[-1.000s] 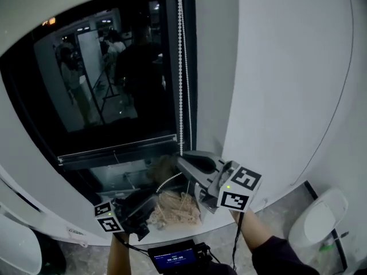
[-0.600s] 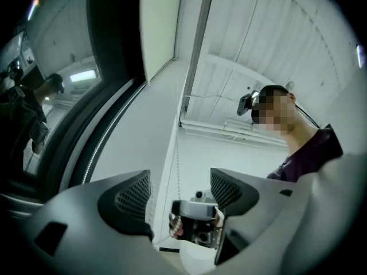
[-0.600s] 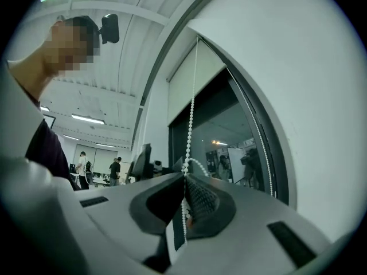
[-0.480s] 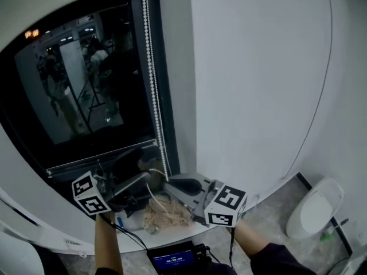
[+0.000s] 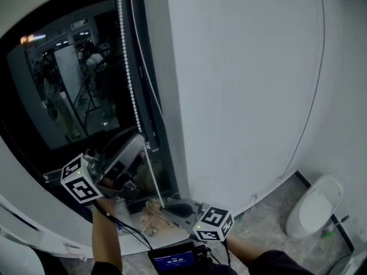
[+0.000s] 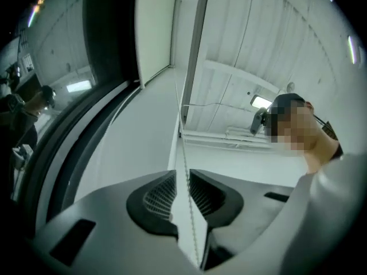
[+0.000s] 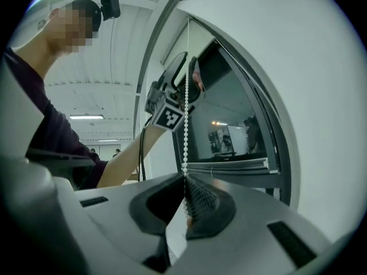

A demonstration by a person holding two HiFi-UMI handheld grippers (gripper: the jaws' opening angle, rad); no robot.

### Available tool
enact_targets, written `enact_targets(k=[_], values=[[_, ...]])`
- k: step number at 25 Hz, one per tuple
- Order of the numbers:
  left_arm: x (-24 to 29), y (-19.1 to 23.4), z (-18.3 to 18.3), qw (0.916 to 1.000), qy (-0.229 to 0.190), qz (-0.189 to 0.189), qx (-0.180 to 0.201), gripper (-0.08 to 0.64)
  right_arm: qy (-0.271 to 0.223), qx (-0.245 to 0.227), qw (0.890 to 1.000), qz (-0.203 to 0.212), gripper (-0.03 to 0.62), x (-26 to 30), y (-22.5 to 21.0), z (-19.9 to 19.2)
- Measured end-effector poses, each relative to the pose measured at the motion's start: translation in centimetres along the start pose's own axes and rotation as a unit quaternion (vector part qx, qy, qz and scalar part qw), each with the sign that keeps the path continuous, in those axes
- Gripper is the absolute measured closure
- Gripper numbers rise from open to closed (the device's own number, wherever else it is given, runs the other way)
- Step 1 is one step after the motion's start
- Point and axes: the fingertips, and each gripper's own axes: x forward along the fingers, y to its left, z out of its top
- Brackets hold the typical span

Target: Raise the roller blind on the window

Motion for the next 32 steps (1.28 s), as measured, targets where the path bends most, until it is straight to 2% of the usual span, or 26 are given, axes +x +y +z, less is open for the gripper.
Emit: enact_targets(k=[2,6,11,13,15,20,25,27,29,32], values=[[0.5,0.1,-0.1,0.9997,0.014,0.013,0.012,0.525,0.011,0.012,1.0,0.001,0.577,-0.3,-0.1,-1.6],[0.7,-0.5,-2.3,0.9979,0.061,0.014,0.017,0.538,0.034,0.016,0.999,-0.003,0.576,-0.6,-0.3,-3.9],[-1.6,-0.2,-3.8,0.9981,0.054,0.028,-0.007,0.541,0.092,0.015,0.996,0.009,0.572,-1.1,-0.6,-6.7],[-3.0,0.2,-4.2,0.9976,0.055,0.043,-0.004,0.541,0.092,0.018,0.996,0.009,0.563,-1.4,-1.2,-6.3],[-4.2,0.5,-5.1,0.9959,0.067,0.061,0.005,0.541,0.065,0.024,0.998,0.007,0.527,-1.8,-1.9,-4.0],[-6.5,0.7,-8.1,0.9899,0.1,0.098,0.021,0.541,-0.031,-0.001,1.0,-0.003,0.522,-1.9,-2.6,6.3],[-8.4,0.6,-10.8,0.9829,0.127,0.128,0.037,0.541,-0.121,-0.058,0.991,-0.029,0.522,-0.7,-2.1,17.0],[-9.0,0.5,-11.9,0.9789,0.144,0.138,0.044,0.541,-0.153,-0.063,0.986,-0.021,0.522,-0.1,-1.4,20.7],[-9.7,0.6,-13.5,0.9735,0.169,0.145,0.05,0.541,-0.175,-0.068,0.982,-0.006,0.522,0.6,-0.2,23.5],[-10.9,0.5,-16.4,0.9687,0.195,0.147,0.043,0.541,-0.184,-0.093,0.978,-0.017,0.522,1.7,0.7,26.0]])
